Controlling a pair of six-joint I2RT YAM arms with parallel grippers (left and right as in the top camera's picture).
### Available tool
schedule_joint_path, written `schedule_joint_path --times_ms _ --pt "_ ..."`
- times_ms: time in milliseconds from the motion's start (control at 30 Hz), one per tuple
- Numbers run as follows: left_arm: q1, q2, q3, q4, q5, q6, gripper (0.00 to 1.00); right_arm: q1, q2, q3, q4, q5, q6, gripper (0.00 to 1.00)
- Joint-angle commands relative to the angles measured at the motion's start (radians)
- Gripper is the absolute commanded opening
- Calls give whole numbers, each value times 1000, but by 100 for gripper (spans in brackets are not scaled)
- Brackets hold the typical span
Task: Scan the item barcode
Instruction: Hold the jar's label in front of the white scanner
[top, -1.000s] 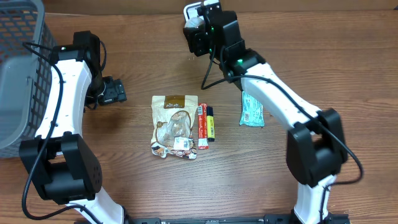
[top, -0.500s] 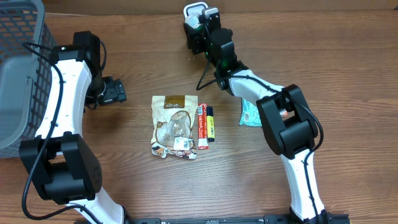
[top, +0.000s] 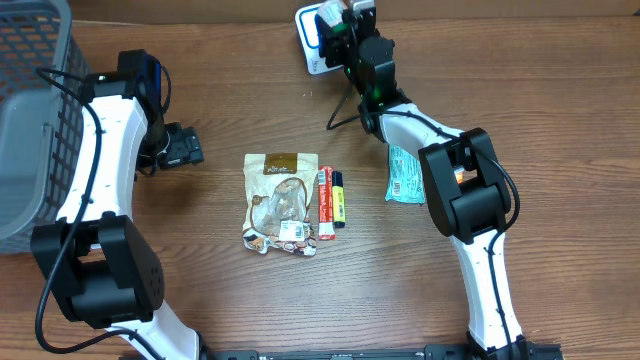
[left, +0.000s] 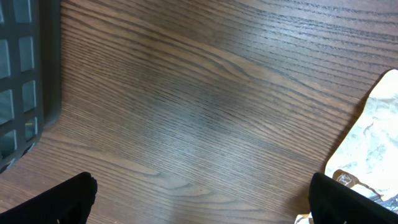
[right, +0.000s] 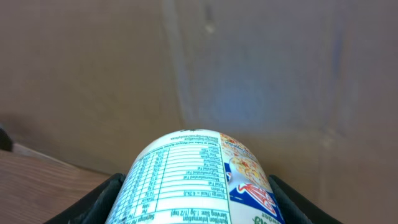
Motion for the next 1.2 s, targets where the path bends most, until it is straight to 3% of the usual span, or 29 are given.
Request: schedule_joint_path --times_ms 0,533,867,967,1167 --pt "-6 7 13 0 4 19 100 10 -5 76 3 -27 3 4" --pt "-6 7 13 0 4 19 100 7 153 160 90 -24 48 4" --pt "-7 7 13 0 4 19 100 7 142 164 108 -50 64 4" --pt "-6 7 13 0 4 19 100 2 80 164 16 -74 86 4" --pt "-7 7 13 0 4 19 100 -20 -168 164 -422 -77 85 4"
